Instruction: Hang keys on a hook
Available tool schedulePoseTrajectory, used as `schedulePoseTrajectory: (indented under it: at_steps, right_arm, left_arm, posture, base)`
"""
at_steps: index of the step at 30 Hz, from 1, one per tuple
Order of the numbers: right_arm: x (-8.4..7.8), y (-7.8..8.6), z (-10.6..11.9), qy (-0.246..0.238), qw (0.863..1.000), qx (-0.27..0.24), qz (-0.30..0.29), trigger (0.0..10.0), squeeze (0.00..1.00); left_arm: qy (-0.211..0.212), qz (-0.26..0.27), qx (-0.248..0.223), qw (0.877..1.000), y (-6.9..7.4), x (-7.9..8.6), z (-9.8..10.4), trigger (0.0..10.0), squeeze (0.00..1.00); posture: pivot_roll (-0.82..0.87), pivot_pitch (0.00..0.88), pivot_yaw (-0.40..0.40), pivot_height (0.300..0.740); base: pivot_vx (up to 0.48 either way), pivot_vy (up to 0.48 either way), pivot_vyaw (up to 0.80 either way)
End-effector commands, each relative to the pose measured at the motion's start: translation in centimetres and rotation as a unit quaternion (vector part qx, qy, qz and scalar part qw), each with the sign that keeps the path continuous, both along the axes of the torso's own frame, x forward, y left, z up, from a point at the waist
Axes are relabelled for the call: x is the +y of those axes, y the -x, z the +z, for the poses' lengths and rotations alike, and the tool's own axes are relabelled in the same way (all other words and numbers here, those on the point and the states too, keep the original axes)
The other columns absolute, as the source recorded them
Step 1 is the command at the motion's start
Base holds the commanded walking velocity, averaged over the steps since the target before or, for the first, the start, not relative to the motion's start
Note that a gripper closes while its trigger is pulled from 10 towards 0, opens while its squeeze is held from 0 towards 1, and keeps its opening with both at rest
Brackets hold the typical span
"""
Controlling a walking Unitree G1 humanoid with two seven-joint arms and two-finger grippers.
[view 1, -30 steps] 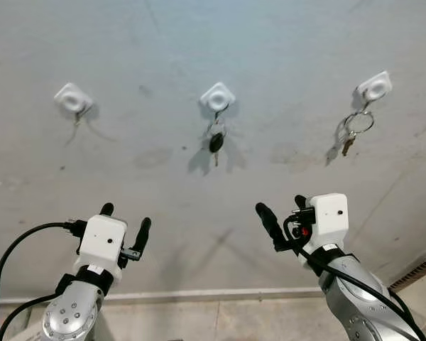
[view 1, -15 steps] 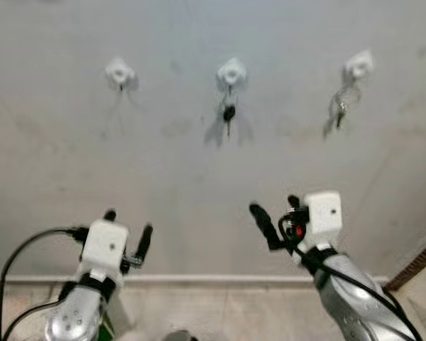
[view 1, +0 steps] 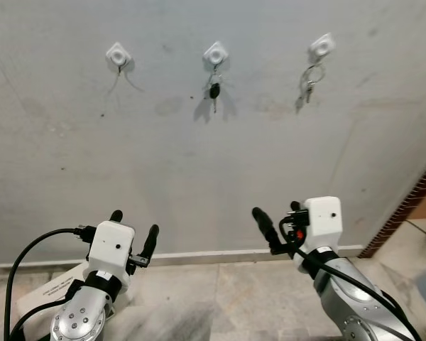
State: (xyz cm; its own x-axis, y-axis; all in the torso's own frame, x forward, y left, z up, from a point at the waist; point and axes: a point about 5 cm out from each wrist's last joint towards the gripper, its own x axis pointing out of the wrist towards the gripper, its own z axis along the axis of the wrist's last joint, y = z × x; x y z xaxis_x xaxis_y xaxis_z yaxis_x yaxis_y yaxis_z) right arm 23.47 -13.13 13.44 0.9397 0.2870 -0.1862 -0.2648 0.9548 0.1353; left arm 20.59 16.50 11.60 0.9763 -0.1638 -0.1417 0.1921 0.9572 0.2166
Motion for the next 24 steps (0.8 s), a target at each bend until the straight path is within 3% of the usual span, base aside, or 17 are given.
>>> schedulePoseTrajectory:
  at_steps: [1, 8, 14, 24]
  right_arm:
    - [0.74, -0.08, 0.51, -0.013, 1.000, -0.007, 0.012, 10.0, 0.00]
    - [0.74, -0.15, 0.52, -0.017, 1.000, -0.003, 0.008, 10.0, 0.00]
    - [1.03, -0.20, 0.57, -0.025, 1.000, -0.004, 0.006, 10.0, 0.00]
    - [1.12, -0.40, 0.63, -0.024, 1.000, -0.005, 0.003, 10.0, 0.00]
  left_arm:
    - [-0.005, 0.004, 0.003, 1.000, 0.04, 0.29, -0.13, 10.0, 0.00]
    - [-0.002, -0.002, 0.005, 1.000, -0.13, 0.11, -0.24, 10.0, 0.00]
    - [-0.003, -0.005, 0.009, 1.000, -0.31, 0.01, -0.47, 10.0, 0.00]
    - [0.006, -0.008, 0.010, 1.000, -0.55, -0.08, -0.41, 10.0, 0.00]
  posture:
    - [0.06, 0.017, 0.018, 0.740]
    - [0.06, 0.020, 0.019, 0.740]
    - [0.05, 0.014, 0.022, 0.740]
    - [0.05, 0.013, 0.026, 0.740]
  base:
    - [-0.277, 0.000, 0.00]
    - [-0.338, 0.000, 0.00]
    - [0.000, 0.000, -0.49]
    - [0.000, 0.000, 0.00]
